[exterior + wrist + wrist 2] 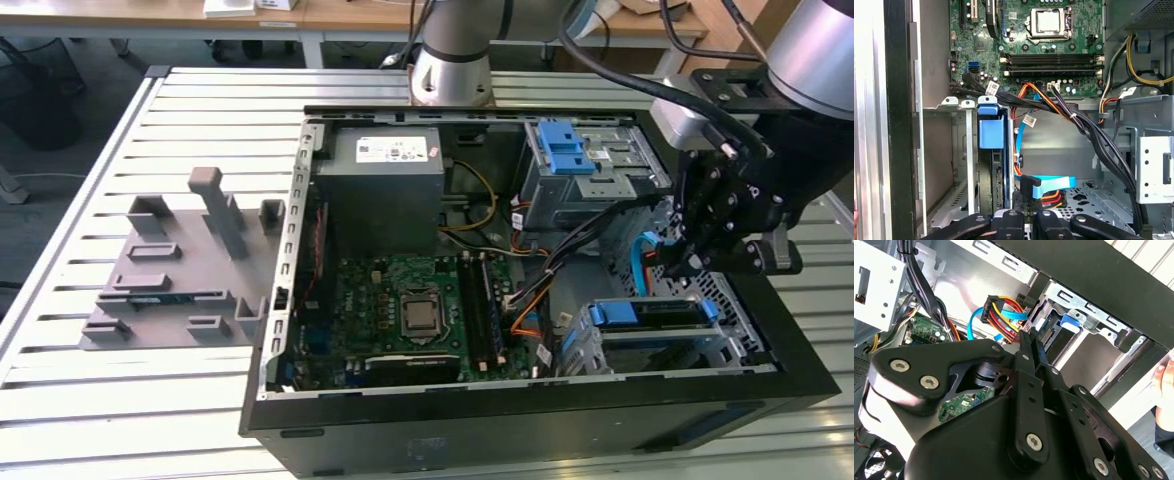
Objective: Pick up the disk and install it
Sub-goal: 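Insert the first disk wire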
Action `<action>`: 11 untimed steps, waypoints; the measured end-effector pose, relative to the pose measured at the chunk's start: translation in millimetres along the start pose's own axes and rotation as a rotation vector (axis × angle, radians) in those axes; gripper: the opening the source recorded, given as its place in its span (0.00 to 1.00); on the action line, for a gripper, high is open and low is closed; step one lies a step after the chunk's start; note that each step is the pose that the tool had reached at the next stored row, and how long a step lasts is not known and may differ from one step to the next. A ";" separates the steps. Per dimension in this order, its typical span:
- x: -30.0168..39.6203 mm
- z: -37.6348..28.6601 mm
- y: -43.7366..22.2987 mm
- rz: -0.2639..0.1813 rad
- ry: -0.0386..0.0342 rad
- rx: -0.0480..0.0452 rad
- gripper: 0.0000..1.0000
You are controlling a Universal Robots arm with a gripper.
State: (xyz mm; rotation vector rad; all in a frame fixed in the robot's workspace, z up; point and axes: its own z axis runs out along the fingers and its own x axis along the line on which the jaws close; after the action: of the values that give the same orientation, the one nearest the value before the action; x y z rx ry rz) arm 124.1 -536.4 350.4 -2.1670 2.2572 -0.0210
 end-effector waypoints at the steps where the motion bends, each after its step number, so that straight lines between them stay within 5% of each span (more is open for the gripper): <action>1: 0.0 0.0 0.0 0.000 0.0001 0.0000 0.16; 2: 0.0 0.1 0.0 0.000 0.0023 0.0001 0.16; 5: 0.0 0.1 0.0 0.000 0.0245 0.0009 0.16; 11: 0.0 0.1 0.0 0.002 0.0250 -0.0008 0.16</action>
State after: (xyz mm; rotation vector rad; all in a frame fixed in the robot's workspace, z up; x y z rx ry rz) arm 124.1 -536.4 350.2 -2.1768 2.2732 -0.0475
